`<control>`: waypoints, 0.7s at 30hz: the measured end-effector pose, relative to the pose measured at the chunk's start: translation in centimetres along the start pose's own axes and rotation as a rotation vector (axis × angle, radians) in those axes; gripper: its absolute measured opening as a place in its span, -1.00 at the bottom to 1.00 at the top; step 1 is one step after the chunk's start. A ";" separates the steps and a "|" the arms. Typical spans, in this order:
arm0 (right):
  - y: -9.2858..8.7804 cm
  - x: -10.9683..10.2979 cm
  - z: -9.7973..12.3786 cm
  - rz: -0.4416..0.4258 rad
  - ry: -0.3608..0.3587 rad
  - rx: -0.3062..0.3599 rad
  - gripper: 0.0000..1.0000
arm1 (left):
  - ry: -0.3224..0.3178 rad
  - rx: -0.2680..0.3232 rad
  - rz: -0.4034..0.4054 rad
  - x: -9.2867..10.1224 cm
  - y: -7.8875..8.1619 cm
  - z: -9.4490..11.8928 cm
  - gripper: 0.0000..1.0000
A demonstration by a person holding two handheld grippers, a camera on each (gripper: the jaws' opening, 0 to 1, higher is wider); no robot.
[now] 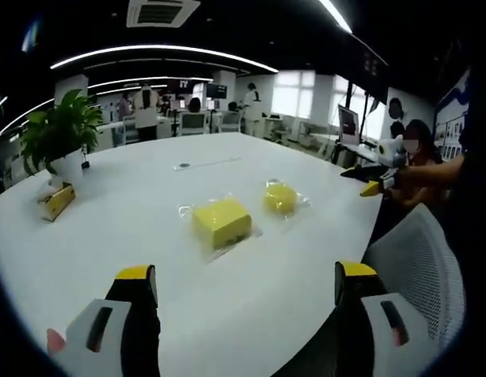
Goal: Compare the silicone blocks by pressing each to a similar depth, holding the contact briefly, and releasing to observe deformation and rebound differences across the visible hardness samples.
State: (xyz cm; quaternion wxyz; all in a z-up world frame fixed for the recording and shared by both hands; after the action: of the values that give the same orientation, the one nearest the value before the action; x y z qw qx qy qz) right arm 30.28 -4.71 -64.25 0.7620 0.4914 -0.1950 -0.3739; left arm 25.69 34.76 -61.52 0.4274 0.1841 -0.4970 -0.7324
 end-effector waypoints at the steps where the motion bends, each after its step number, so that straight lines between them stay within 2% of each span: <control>1: 0.0 0.0 0.0 0.000 0.000 0.001 0.81 | 0.000 0.001 -0.003 0.0 0.0 0.0 0.87; 12: 0.0 0.0 0.0 0.002 -0.003 -0.003 0.81 | -0.001 0.002 0.000 0.0 -0.1 0.0 0.91; 15: 0.0 0.0 0.0 0.003 -0.005 -0.001 0.84 | 0.006 0.005 0.002 -0.1 -0.1 -0.1 0.98; 17: 0.1 0.0 -0.1 0.009 -0.012 0.009 0.91 | 0.009 0.005 0.008 -0.2 0.0 -0.1 0.98; 21: 0.3 0.0 -0.1 0.009 -0.010 0.019 0.92 | 0.019 0.014 0.012 -0.4 0.2 0.0 0.99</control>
State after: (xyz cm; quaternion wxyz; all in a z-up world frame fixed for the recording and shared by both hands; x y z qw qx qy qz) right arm 30.45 -4.56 -64.01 0.7578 0.4961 -0.2047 -0.3711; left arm 26.04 35.09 -61.42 0.4352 0.1907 -0.4992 -0.7246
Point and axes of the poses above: the point that each gripper's makers call its tool centre point, and the gripper's own axes: z roughly backward along the fingers, x roughly to its right, y roughly out of its top, the point moved 5 cm from there along z, roughly backward along the fingers, and after that the axes turned 2 degrees about z, right-handed, at the moved point
